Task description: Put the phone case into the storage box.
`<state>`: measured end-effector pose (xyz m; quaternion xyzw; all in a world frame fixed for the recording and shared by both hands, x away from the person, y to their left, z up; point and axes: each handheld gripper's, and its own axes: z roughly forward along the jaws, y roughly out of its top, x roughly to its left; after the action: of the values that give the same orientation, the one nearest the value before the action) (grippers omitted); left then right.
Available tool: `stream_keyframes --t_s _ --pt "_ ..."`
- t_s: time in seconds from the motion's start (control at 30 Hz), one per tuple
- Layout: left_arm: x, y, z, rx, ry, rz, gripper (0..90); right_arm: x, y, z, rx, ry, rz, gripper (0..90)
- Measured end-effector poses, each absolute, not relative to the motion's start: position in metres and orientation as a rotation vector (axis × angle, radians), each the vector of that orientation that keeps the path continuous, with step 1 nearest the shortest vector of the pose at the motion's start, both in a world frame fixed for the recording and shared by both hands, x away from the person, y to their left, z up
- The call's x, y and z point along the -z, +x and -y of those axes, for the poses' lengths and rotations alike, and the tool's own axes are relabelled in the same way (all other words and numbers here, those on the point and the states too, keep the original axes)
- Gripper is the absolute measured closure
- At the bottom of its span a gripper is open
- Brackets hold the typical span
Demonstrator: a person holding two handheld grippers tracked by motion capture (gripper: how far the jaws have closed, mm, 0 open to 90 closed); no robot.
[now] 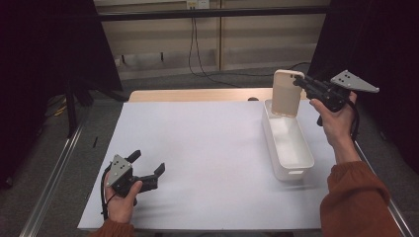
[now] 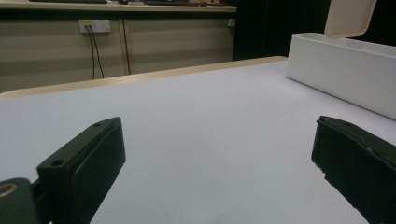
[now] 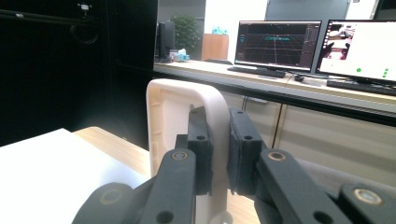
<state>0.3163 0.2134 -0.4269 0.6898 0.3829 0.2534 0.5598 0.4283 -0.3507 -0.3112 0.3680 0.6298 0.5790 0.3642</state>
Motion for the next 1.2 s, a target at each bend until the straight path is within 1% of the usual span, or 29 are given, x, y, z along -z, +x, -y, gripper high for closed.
stream_keyframes --t_s 1.2 --pt "0.429 0.318 -0.211 -0.599 1.648 -0.902 3.0 0.348 0.463 0.35 -1.425 1.037 -1.61 81.1"
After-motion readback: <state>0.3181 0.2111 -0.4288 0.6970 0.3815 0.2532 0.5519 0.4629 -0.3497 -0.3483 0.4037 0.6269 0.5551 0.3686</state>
